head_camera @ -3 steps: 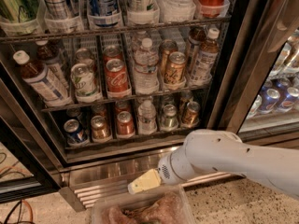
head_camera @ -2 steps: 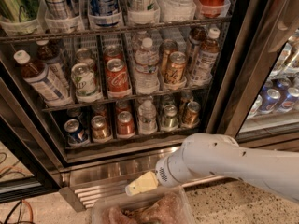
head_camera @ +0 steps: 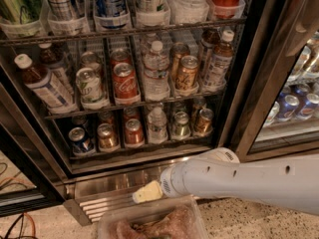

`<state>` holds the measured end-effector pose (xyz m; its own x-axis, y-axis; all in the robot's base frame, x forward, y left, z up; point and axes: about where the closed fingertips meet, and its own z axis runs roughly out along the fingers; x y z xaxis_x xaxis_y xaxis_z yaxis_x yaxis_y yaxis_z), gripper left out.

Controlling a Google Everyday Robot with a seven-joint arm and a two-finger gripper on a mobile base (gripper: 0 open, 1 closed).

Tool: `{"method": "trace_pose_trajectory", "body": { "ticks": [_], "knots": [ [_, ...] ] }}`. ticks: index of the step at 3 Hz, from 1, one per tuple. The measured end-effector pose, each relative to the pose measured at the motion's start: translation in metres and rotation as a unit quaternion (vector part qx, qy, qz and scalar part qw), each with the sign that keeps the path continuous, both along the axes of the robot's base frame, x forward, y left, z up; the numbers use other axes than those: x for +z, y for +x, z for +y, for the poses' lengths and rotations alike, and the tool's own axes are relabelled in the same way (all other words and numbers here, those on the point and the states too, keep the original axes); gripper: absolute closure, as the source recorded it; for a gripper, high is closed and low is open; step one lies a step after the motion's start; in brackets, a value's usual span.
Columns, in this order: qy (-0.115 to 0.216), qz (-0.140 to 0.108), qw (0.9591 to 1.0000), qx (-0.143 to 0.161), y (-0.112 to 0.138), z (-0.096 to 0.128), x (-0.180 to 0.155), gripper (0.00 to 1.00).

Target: Pick coke can from bottom shelf of fridge

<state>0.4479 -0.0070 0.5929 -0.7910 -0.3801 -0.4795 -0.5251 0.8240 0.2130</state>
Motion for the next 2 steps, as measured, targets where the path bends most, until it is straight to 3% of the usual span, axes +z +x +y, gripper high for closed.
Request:
{"method": "trace_pose_trajectory", "body": {
  "ticks": [1,2],
  "knots": [
    [-0.006,-0.024,0.9994,-0.026,0.031,-0.002,0.003,0.00],
    [0.001,-0.024,0.9980,-0.058,0.055,0.005,0.005,0.00]
  ]
}}
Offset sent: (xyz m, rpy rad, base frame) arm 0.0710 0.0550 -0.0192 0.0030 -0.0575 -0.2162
